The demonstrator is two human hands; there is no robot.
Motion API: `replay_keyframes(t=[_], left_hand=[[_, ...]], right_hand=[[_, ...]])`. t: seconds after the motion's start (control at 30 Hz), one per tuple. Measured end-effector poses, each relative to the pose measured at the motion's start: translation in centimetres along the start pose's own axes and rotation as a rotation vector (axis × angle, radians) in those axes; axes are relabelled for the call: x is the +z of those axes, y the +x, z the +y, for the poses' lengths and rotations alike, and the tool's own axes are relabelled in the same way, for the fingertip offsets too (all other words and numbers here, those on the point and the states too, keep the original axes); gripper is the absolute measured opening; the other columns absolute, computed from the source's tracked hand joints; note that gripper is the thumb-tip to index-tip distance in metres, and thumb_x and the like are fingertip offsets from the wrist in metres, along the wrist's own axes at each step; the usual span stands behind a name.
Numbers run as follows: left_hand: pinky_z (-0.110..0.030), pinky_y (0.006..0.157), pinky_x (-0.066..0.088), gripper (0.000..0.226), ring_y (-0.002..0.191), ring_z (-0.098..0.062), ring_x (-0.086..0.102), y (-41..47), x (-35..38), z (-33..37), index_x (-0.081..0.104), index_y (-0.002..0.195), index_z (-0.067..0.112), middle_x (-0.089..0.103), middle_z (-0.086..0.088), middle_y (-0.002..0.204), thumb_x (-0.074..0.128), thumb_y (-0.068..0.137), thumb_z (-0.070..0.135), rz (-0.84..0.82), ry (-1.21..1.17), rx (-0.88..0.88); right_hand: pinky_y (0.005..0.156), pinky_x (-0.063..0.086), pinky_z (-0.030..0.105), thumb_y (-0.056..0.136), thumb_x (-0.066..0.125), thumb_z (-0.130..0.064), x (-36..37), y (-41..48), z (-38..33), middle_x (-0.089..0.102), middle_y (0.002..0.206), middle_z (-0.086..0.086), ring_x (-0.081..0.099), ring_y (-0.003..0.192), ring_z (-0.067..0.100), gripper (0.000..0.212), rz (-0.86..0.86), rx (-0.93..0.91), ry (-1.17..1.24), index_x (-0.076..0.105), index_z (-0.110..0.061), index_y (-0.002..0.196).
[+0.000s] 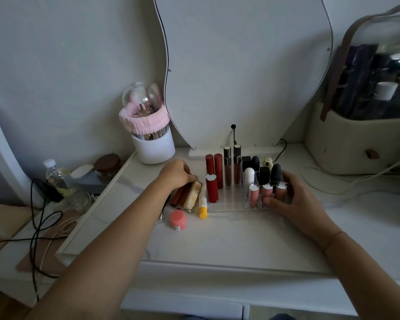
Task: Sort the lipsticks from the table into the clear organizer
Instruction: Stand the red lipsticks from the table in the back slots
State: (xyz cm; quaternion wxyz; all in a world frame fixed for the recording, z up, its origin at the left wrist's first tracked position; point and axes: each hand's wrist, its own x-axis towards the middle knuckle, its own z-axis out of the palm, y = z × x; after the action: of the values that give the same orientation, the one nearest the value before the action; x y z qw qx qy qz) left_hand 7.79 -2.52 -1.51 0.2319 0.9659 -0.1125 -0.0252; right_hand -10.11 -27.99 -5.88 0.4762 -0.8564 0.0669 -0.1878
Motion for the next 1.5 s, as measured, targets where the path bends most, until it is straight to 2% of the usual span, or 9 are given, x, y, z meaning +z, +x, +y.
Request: replay_keyframes(t=[0.2, 0.4, 0.73, 0.87, 1.13, 1.27, 1.37, 1.43, 1.5], left_hand=[[-0.032, 0.077, 0.052, 0.030, 0.090, -0.023, 0.060, -0.1, -0.3, 0.9, 0.066, 0.099, 0.016, 0.064, -0.008, 0.105, 0.071, 0.074, 0.032, 0.018, 0.156, 0.060], [-0.037, 0.086, 0.051, 0.047, 0.099, -0.024, 0.059, -0.3, -0.5, 1.6, 0.065, 0.109, 0.015, 0.063, -0.007, 0.111, 0.075, 0.071, 0.042, -0.070, 0.207, 0.077], [-0.036, 0.073, 0.052, 0.024, 0.077, -0.026, 0.058, -0.7, -0.9, 1.9, 0.066, 0.082, 0.008, 0.058, -0.009, 0.081, 0.070, 0.070, 0.029, -0.015, 0.190, 0.054], [-0.034, 0.071, 0.052, 0.024, 0.085, -0.030, 0.064, -0.7, -1.0, 1.7, 0.068, 0.083, 0.006, 0.066, -0.012, 0.084, 0.066, 0.071, 0.027, 0.013, 0.165, 0.054], [-0.030, 0.071, 0.048, 0.020, 0.086, -0.028, 0.063, -0.5, -0.7, 1.4, 0.072, 0.091, 0.006, 0.070, -0.013, 0.095, 0.068, 0.075, 0.017, 0.105, 0.177, 0.096], [-0.030, 0.079, 0.049, 0.027, 0.094, -0.024, 0.063, -0.1, -0.8, 0.3, 0.071, 0.102, 0.009, 0.070, -0.011, 0.102, 0.073, 0.076, 0.018, 0.120, 0.010, 0.093], [-0.039, 0.088, 0.053, 0.031, 0.092, -0.026, 0.066, -0.3, -1.8, -0.3, 0.069, 0.101, 0.003, 0.071, -0.016, 0.099, 0.077, 0.071, 0.008, 0.094, -0.386, 0.052], [-0.035, 0.080, 0.058, 0.031, 0.091, -0.028, 0.067, -0.7, -2.9, -0.4, 0.068, 0.101, 0.002, 0.069, -0.020, 0.100, 0.076, 0.072, 0.004, 0.069, -0.625, 0.030], [-0.019, 0.064, 0.057, 0.025, 0.090, -0.023, 0.066, -1.3, -4.3, -0.1, 0.068, 0.097, 0.008, 0.069, -0.015, 0.099, 0.075, 0.073, 0.004, 0.072, -0.759, 0.057]], right_hand=[[0.073, 0.040, 0.014, 0.072, 0.078, -0.022, 0.0, -0.1, -0.1, 0.062, 0.114, -0.008, 0.060, 0.097, 0.007, 0.074, -0.004, -0.010, 0.006, 0.041, -0.026, 0.135], [0.072, 0.039, 0.012, 0.072, 0.078, -0.022, -0.1, -0.2, -0.3, 0.061, 0.112, -0.009, 0.059, 0.095, 0.004, 0.072, -0.002, -0.010, 0.005, 0.041, -0.029, 0.134], [0.070, 0.039, 0.009, 0.071, 0.078, -0.022, -0.1, 0.0, -0.2, 0.061, 0.112, -0.010, 0.056, 0.093, -0.007, 0.071, -0.001, -0.011, -0.002, 0.042, -0.030, 0.132], [0.074, 0.041, 0.013, 0.071, 0.079, -0.023, -0.1, 0.0, -0.1, 0.061, 0.115, -0.008, 0.059, 0.097, 0.004, 0.074, -0.008, -0.010, 0.010, 0.041, -0.029, 0.134], [0.072, 0.039, 0.011, 0.071, 0.078, -0.025, -0.1, -0.1, -0.2, 0.059, 0.115, -0.009, 0.058, 0.095, 0.003, 0.075, -0.006, -0.002, 0.001, 0.039, -0.028, 0.135], [0.072, 0.039, 0.011, 0.071, 0.079, -0.025, -0.1, -0.1, -0.2, 0.059, 0.114, -0.011, 0.058, 0.095, 0.004, 0.076, -0.003, -0.001, -0.004, 0.039, -0.027, 0.136], [0.070, 0.037, 0.009, 0.071, 0.079, -0.026, 0.0, -0.1, -0.2, 0.058, 0.111, -0.014, 0.055, 0.091, -0.005, 0.076, -0.002, -0.001, -0.010, 0.039, -0.028, 0.136], [0.071, 0.038, 0.009, 0.071, 0.079, -0.025, 0.0, 0.0, -0.1, 0.059, 0.112, -0.013, 0.056, 0.092, -0.002, 0.076, -0.002, -0.002, -0.002, 0.039, -0.028, 0.136], [0.072, 0.039, 0.010, 0.071, 0.079, -0.025, 0.0, 0.0, 0.0, 0.060, 0.113, -0.011, 0.058, 0.095, 0.002, 0.076, 0.003, -0.005, 0.006, 0.040, -0.028, 0.135]])
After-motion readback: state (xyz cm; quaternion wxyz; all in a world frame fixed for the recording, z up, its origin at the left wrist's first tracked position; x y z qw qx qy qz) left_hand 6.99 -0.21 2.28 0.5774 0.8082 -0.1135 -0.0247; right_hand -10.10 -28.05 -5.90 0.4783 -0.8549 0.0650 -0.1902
